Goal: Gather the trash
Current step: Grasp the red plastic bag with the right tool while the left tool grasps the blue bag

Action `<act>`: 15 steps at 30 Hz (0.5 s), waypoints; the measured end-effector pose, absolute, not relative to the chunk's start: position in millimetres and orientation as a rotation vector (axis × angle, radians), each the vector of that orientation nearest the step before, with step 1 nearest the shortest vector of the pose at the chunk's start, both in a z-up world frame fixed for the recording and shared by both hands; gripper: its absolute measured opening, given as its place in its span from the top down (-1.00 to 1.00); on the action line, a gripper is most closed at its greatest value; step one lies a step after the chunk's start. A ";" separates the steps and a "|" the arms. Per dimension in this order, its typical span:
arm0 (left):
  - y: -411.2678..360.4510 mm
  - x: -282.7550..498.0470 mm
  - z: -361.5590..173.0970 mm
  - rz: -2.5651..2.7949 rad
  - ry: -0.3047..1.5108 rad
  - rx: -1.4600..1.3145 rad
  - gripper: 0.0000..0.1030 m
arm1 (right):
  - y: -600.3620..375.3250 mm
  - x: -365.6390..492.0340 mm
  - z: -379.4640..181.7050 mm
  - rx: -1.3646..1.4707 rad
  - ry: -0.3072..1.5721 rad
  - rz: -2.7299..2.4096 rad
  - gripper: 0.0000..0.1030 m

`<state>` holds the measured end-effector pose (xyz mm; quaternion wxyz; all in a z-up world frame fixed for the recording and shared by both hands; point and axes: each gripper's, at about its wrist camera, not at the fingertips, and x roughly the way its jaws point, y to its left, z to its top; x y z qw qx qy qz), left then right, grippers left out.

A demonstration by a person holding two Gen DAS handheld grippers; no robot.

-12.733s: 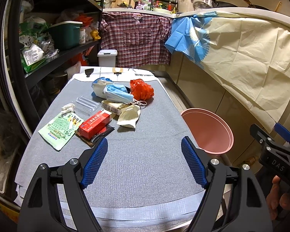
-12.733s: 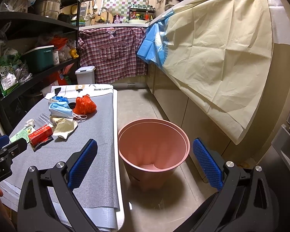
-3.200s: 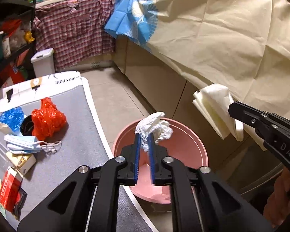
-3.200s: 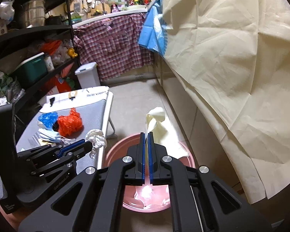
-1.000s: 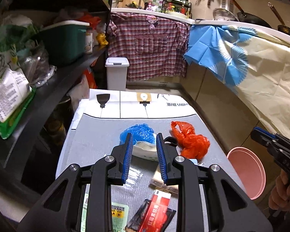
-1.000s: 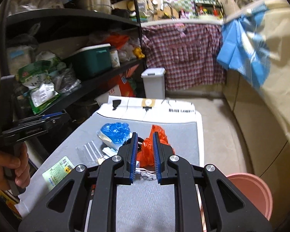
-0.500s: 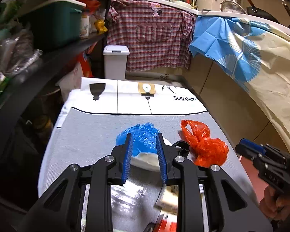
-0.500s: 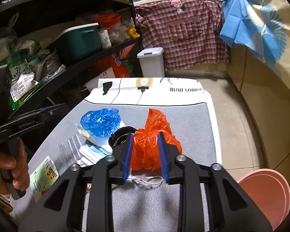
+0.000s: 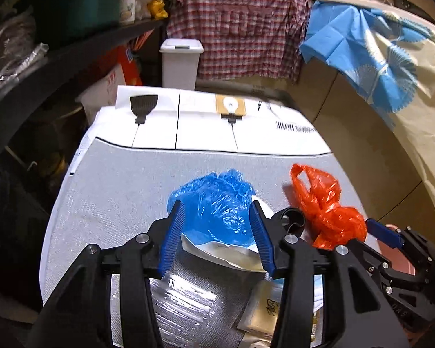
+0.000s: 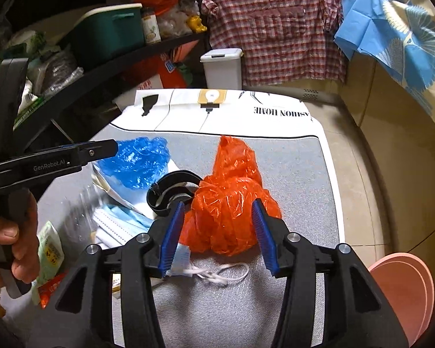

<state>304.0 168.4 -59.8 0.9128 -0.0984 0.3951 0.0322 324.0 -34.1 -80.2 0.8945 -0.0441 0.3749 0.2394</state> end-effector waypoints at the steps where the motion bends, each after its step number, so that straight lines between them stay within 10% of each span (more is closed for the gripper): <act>1: 168.1 304.7 -61.3 0.068 0.823 -0.198 0.14 | -33.4 323.9 -80.5 -0.097 0.777 0.496 0.08; 8: 166.5 299.8 -59.9 0.050 0.838 -0.192 0.92 | -33.9 323.0 -81.6 -0.104 0.787 0.507 0.48; 15: 164.3 288.2 -42.9 0.051 0.785 -0.165 0.97 | -41.6 318.2 -69.9 -0.078 0.762 0.514 0.69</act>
